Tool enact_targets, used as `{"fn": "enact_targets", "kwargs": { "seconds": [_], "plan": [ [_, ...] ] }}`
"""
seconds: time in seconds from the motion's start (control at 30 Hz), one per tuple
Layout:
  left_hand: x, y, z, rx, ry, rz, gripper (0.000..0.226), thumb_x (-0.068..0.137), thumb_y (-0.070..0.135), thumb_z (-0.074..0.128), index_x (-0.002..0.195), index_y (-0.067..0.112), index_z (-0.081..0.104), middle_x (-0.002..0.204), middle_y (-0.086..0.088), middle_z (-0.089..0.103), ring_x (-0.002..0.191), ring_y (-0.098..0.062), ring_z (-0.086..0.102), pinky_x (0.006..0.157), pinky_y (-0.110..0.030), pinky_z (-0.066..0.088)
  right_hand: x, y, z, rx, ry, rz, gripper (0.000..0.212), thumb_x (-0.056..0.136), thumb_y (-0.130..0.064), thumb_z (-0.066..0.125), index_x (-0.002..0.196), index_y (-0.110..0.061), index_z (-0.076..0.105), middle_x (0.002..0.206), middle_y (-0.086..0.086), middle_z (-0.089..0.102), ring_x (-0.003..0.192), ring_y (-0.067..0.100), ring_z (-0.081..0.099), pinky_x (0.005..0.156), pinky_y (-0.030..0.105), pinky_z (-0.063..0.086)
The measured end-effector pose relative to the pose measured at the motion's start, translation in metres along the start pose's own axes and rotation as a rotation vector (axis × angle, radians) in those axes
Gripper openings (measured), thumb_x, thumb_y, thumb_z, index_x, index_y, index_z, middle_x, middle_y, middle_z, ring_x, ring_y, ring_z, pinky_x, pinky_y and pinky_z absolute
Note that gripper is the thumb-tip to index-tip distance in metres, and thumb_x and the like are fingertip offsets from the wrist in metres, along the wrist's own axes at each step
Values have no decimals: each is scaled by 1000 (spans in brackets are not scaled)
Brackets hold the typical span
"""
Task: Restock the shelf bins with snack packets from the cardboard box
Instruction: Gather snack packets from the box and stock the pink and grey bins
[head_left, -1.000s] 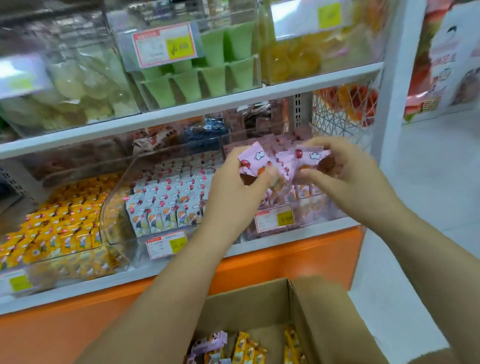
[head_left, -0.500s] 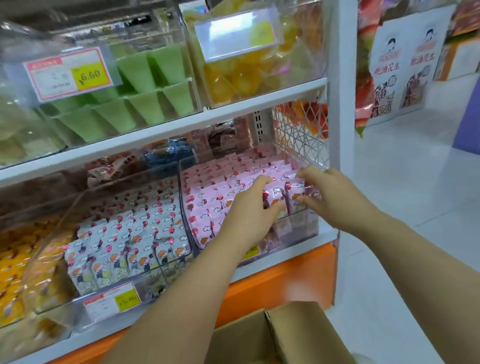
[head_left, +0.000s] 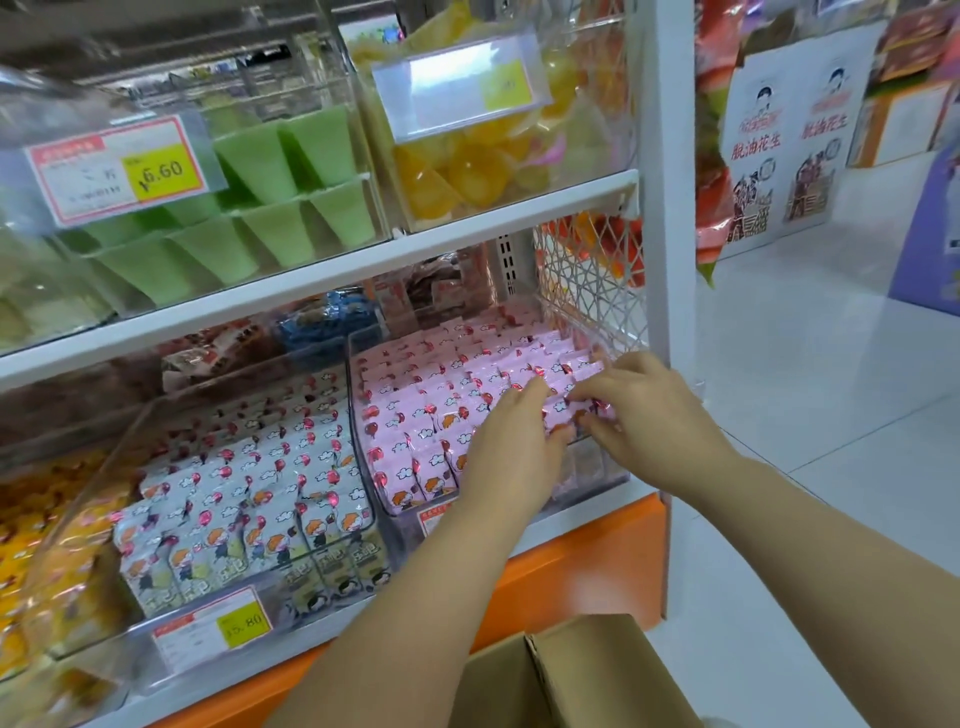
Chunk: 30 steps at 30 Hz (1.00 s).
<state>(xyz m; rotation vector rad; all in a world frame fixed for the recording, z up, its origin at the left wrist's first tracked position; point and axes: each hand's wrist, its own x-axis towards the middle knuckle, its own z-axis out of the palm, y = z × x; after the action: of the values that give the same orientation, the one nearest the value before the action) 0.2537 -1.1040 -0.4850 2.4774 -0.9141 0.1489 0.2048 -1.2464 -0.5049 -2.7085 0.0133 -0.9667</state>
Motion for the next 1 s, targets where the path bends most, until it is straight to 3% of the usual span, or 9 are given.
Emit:
{"fn": "enact_targets", "kwargs": {
  "seconds": [0.17, 0.33, 0.43, 0.53, 0.63, 0.77, 0.87, 1.0],
  "plan": [
    [-1, -2, -3, -11, -103, 2, 27, 100, 29, 44, 122, 15, 49, 103, -7, 52, 91, -24, 49, 71, -34, 39, -1, -3, 1, -45, -44, -26, 9, 73, -6, 74, 77, -14, 75, 80, 0, 71, 82, 32, 55, 64, 35, 45],
    [12, 1, -5, 19, -232, -95, 35, 99, 25, 46, 132, 12, 44, 125, -15, 44, 98, -29, 52, 75, -31, 38, -1, -7, 1, -79, -179, 73, 26, 94, -16, 49, 106, -13, 72, 127, 2, 58, 112, 27, 45, 78, 26, 33],
    [17, -1, -5, 8, -264, -122, 35, 99, 25, 48, 132, 12, 45, 130, -19, 41, 90, -28, 50, 74, -30, 39, -5, -11, -1, -73, -172, 67, 20, 90, -11, 56, 101, -11, 73, 121, 9, 62, 106, 32, 53, 85, 33, 43],
    [15, -5, -3, 4, -250, -130, 36, 100, 28, 46, 133, 14, 47, 130, -18, 40, 102, -32, 53, 84, -34, 42, -13, -14, 2, -25, -75, 79, 22, 74, -3, 69, 95, -8, 74, 107, 15, 67, 95, 37, 62, 82, 41, 50],
    [7, -5, -2, 40, -233, -104, 40, 102, 33, 39, 138, 18, 43, 129, -14, 40, 109, -32, 51, 91, -39, 44, -22, -24, 0, 9, -32, 109, 32, 75, -14, 56, 103, -11, 71, 113, 12, 64, 105, 34, 60, 89, 45, 47],
    [-25, -7, -9, 41, -42, -12, 46, 100, 30, 43, 145, 27, 33, 134, 0, 39, 119, -23, 47, 87, -37, 44, -34, -48, -5, 75, 62, 126, 32, 79, -22, 45, 96, -14, 71, 96, 4, 67, 89, 30, 60, 76, 40, 49],
    [-68, -21, -15, -81, 155, 76, 37, 97, 24, 46, 135, 26, 46, 125, 7, 42, 111, -15, 50, 84, -37, 48, -49, -75, 2, 169, 34, 87, 26, 80, -18, 48, 92, -15, 71, 83, 2, 66, 76, 24, 59, 64, 34, 50],
    [-127, -63, -16, -187, 224, 78, 24, 95, 17, 46, 112, 20, 62, 108, 9, 55, 99, -8, 55, 86, -27, 48, -77, -109, 28, 231, -89, 117, 22, 83, -17, 56, 100, -20, 70, 89, -3, 67, 81, 17, 61, 65, 26, 46]
  ]
}}
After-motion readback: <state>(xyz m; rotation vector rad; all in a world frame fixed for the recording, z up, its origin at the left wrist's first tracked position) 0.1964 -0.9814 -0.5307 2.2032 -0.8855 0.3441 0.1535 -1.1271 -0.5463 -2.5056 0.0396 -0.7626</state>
